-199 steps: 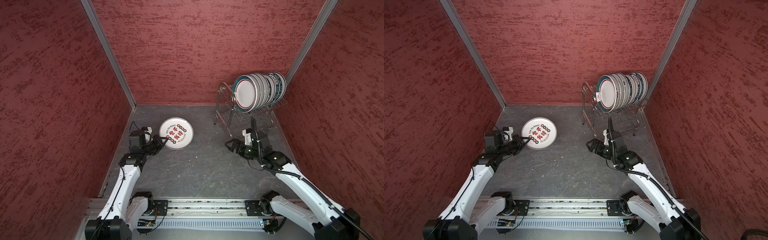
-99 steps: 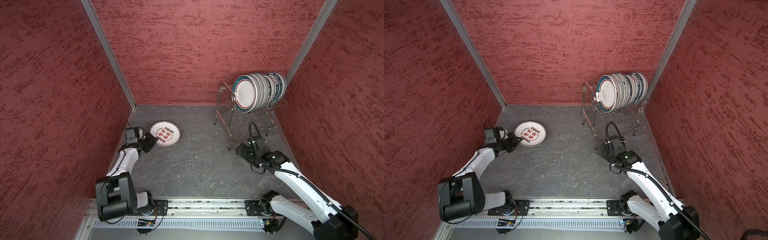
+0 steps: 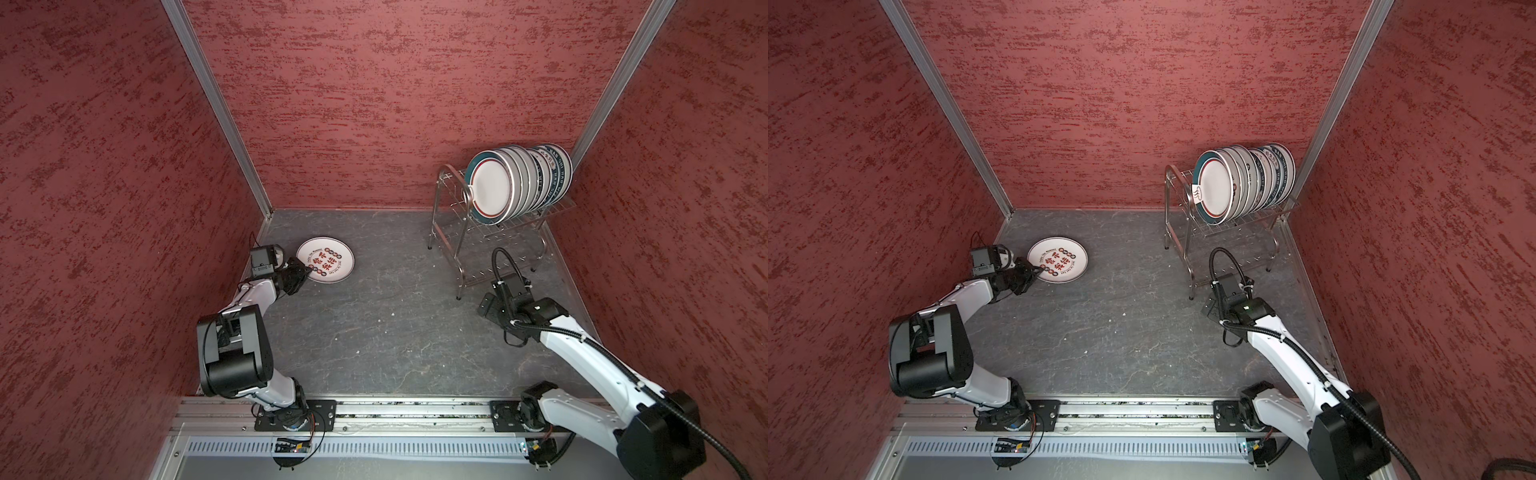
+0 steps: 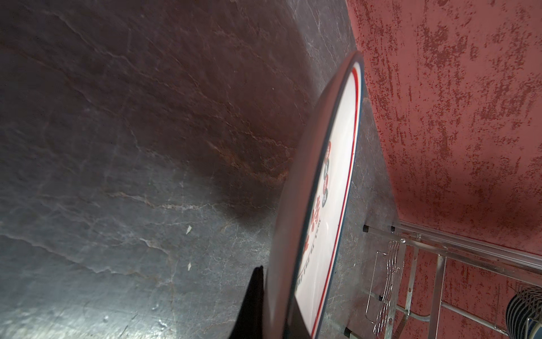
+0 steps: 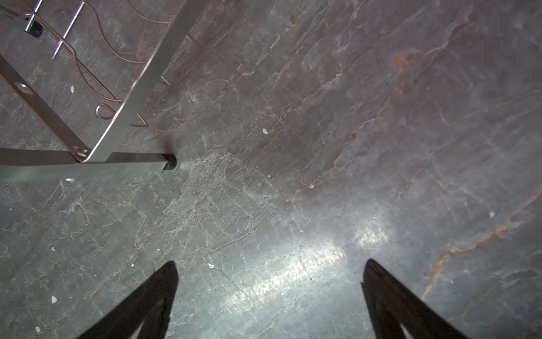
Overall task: Unload the plates from the dish rack
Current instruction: Place a plate at the top-left of the table.
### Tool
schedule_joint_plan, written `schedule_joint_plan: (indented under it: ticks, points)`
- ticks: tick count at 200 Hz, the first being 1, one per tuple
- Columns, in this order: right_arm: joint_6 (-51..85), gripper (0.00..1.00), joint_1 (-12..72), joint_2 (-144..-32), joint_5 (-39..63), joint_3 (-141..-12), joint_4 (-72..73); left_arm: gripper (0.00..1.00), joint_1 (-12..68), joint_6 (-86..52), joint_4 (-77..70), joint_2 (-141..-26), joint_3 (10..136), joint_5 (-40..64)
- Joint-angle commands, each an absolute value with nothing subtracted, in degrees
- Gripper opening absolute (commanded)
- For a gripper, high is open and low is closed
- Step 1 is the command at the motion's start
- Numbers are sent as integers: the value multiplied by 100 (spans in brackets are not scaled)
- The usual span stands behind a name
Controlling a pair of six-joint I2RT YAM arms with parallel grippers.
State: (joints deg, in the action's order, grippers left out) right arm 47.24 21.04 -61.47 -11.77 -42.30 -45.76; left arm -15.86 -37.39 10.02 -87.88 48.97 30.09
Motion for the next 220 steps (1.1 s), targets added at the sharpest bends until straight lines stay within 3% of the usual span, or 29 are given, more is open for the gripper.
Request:
schedule_joint_plan:
  ticks: [1, 130, 220]
  points:
    - [4145, 99, 1974, -6260, -992, -4469, -4380, 0, -1613, -3530, 895, -8797, 5005, 3081]
    - [4143, 99, 1784, -6383, -882, -4227, -3794, 0, -1656, -3002, 1321, -9949, 5961, 3512]
    - [4128, 99, 1775, -6089, -561, -3957, -3788, 0, -1654, -3045, 930, -10422, 5850, 3603]
